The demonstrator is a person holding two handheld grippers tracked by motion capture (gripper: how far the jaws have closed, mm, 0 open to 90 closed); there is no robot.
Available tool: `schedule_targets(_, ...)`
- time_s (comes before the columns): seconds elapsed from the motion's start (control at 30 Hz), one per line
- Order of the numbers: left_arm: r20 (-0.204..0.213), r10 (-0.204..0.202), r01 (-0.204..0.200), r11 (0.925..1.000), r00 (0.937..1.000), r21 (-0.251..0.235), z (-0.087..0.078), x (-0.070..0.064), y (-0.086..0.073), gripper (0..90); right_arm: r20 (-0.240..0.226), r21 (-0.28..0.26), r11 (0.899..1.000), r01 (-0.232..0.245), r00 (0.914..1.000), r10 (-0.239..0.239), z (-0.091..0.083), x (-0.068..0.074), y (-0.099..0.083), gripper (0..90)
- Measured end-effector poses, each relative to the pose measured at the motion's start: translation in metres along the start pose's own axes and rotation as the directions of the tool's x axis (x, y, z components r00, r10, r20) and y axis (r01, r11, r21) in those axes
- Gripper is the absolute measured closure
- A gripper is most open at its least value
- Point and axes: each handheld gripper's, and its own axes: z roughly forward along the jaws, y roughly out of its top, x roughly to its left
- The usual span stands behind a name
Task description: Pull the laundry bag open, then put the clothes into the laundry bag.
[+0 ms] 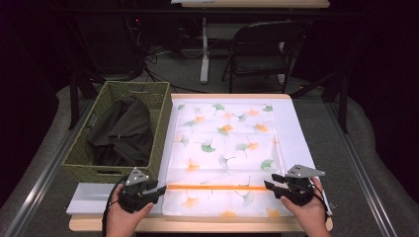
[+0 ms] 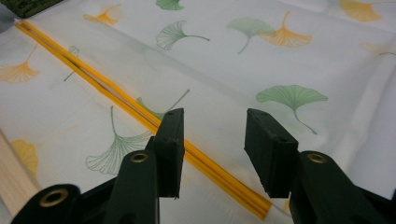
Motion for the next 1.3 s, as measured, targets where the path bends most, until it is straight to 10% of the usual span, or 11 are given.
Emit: schedule_targets(1.3, 0.01, 0.046, -0.046, 0.9988, 0.9989, -0.015, 0.004, -0.014, 0.002, 50.5, -0.217, 0.05, 0.993, 0.11, 0.9714, -0.097, 0.072, 0.043, 0.043, 62.4)
